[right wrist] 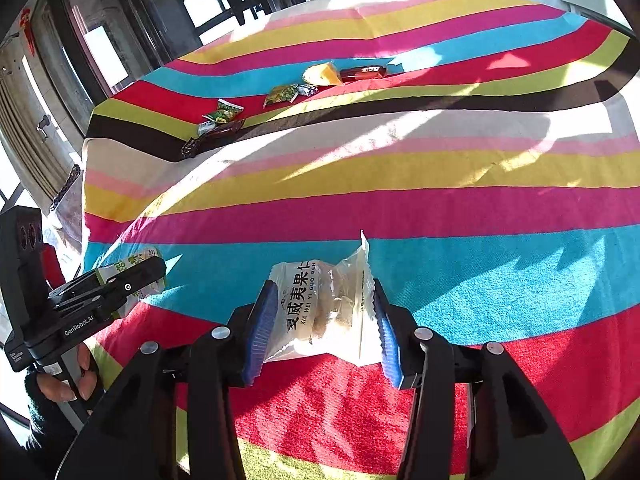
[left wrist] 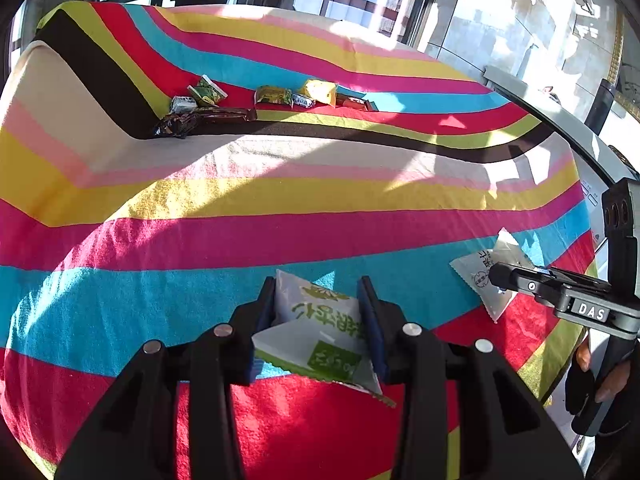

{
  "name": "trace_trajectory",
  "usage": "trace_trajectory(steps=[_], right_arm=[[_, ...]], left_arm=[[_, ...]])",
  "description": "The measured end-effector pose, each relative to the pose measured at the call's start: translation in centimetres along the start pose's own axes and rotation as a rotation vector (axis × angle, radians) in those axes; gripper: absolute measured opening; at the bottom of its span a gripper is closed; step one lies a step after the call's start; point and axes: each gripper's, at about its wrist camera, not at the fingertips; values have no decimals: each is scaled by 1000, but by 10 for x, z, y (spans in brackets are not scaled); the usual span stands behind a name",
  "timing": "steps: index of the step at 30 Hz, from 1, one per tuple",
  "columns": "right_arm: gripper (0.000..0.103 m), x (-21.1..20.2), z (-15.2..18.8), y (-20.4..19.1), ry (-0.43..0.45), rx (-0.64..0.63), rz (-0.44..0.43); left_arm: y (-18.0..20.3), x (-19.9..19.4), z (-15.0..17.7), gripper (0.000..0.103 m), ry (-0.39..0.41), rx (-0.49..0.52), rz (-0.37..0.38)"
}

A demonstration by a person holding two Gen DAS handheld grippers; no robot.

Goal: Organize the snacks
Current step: 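Carry the white bag and white-green bag to the white box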

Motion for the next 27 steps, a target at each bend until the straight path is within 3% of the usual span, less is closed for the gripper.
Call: trace_trajectory(steps=[6,8,10,12,14,15,16,18,19,27], right_arm=[[48,11,2,-34,-31,-165,196],[48,9,10,-41,-31,-184,176],[49,6,18,-43,-10,-185,177],[49,4,24,-43,13,-181,175],[38,1,26,-46,17,-180,183],[36,-2,28,-46,21,-174,181],[32,-5,29,-48,31,-176,178],[26,-14,34,-51,57,-166,158],[19,-20,37,-51,72,-151,143],[19,-67,48,-42,161,-78,79]], left_arm=[[3,2,0,43,-16,13,-17],[9,1,4,54,-16,51,-37],[14,0,10,82,-21,77,-55],[17,0,16,82,-13,94,-85],[19,-1,19,77,-5,109,-117],[17,-3,19,47,5,101,-141],[14,-4,18,33,2,94,-133],[7,-6,16,31,-17,75,-82],[7,-9,16,31,-14,79,-94],[21,-43,20,31,48,78,-47]])
Point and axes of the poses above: each gripper's, at about its wrist camera, not at the fingertips, and x roughly the way its jaws point, y to its right, z to its underside, and after that the axes turned 8 degrees about -y, right-handed
